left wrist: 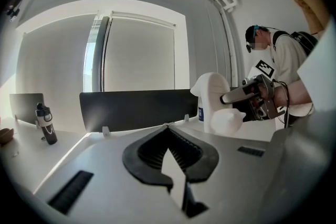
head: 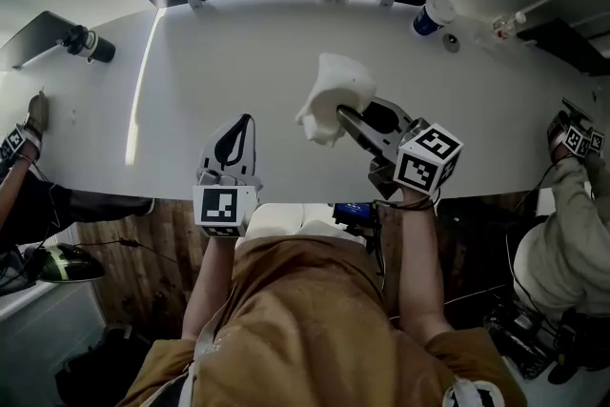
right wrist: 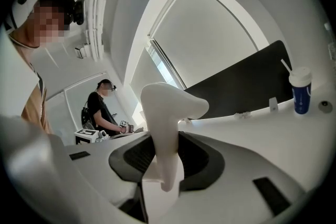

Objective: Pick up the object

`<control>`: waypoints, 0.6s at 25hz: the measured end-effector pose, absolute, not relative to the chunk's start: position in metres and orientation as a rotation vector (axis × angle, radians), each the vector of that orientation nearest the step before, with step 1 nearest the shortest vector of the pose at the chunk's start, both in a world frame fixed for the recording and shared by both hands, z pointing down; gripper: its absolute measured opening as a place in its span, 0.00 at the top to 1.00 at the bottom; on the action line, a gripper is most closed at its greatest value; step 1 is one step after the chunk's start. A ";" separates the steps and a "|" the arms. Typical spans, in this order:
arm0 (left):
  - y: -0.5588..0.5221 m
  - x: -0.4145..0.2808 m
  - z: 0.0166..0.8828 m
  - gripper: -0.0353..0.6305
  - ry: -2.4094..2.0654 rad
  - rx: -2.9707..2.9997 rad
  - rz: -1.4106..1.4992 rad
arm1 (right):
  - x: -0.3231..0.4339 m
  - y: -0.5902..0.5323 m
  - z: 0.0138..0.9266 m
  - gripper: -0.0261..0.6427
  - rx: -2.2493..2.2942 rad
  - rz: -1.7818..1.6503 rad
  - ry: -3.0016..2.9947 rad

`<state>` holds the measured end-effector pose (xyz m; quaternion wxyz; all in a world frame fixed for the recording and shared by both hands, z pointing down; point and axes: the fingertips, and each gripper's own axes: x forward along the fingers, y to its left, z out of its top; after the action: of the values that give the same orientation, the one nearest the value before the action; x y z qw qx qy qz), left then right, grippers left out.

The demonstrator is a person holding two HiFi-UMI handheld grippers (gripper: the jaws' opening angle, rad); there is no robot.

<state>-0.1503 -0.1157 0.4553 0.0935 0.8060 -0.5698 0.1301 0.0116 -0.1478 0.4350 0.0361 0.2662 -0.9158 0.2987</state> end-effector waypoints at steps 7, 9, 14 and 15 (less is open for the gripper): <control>-0.113 -0.137 0.441 0.94 -1.697 2.413 0.379 | 0.028 -0.140 0.420 0.75 1.024 0.758 -2.800; -0.115 -0.134 0.437 0.94 -1.693 2.430 0.370 | 0.032 -0.138 0.416 0.75 1.065 0.751 -2.813; -0.115 -0.130 0.424 0.94 -1.689 2.452 0.333 | 0.035 -0.129 0.409 0.76 1.070 0.715 -2.820; -0.115 -0.129 0.421 0.94 -1.693 2.456 0.327 | 0.036 -0.128 0.406 0.76 1.080 0.703 -2.823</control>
<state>-0.1294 -0.1147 0.4212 0.0703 0.8164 -0.5627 0.1088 0.0356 -0.1276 0.4064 0.0191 0.3478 -0.9096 0.2265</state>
